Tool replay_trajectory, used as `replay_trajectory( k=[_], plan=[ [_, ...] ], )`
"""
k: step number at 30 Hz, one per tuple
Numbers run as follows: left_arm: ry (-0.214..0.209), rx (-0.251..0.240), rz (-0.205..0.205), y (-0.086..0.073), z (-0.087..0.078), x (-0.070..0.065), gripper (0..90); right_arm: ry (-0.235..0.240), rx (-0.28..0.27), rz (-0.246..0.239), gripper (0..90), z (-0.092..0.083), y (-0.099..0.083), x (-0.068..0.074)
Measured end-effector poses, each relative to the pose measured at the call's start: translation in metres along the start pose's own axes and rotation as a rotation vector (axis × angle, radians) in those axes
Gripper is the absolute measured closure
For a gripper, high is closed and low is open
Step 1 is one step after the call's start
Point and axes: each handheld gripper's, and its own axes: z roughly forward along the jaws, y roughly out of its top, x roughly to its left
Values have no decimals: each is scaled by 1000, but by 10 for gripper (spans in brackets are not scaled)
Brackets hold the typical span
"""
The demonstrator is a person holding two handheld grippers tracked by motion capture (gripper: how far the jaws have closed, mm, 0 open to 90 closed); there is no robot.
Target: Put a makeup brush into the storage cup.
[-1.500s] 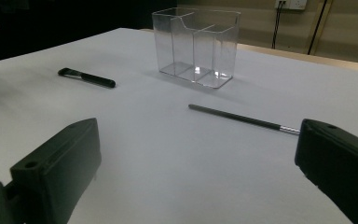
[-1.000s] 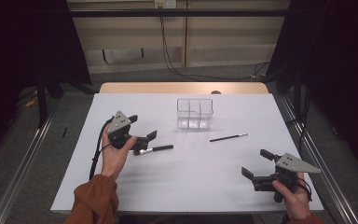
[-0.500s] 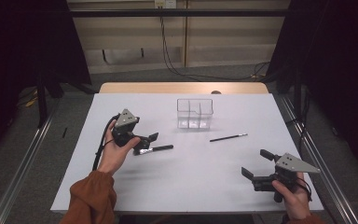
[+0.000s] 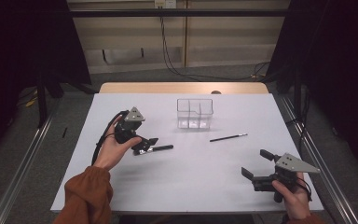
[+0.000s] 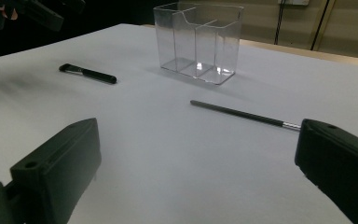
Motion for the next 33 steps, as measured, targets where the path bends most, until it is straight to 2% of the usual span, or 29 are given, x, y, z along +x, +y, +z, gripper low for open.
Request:
replay_trajectory(
  k=[1,3,4,5,6,7,9,12,14,15,16,17,18,21,26,28,29,30,33],
  plan=[
    [0,0,0,0,0,0,42,2,3,-1,0,0,0,0],
    [-14,55,21,3,3,-1,42,3,3,-3,0,0,0,1],
    [-14,55,21,3,3,-1,42,3,3,-3,0,0,0,1],
    [-47,92,16,6,5,-2,42,3,4,-2,0,0,0,0],
    [-48,114,32,8,5,-1,45,2,4,-1,0,0,0,0],
    [-48,114,17,8,6,-1,42,3,4,-1,0,0,0,0],
    [-48,125,27,9,5,0,44,3,5,-1,0,0,0,0],
    [-71,186,33,11,9,2,50,7,6,-3,0,1,0,1],
    [-73,194,23,11,10,2,52,7,6,-4,0,1,0,1],
    [-58,218,14,10,12,3,55,6,7,-3,0,1,0,1],
    [-54,233,28,11,12,5,55,6,9,-2,0,1,0,1],
    [-70,237,15,11,14,5,60,6,11,-1,0,1,0,1],
    [-92,260,25,11,15,6,63,7,13,-1,0,1,-1,1],
    [-90,289,45,11,18,6,62,7,12,-2,0,1,-1,1],
    [-112,316,60,13,23,4,46,8,13,-3,0,1,-1,1],
    [-123,361,82,15,29,3,43,10,14,-6,0,1,-1,1],
    [-123,361,82,15,29,3,47,9,14,-6,0,1,-1,1],
    [-135,389,93,16,32,3,45,10,14,-6,0,1,-1,1],
    [-146,403,103,16,35,3,46,9,14,-5,0,1,-1,1]
  ],
)
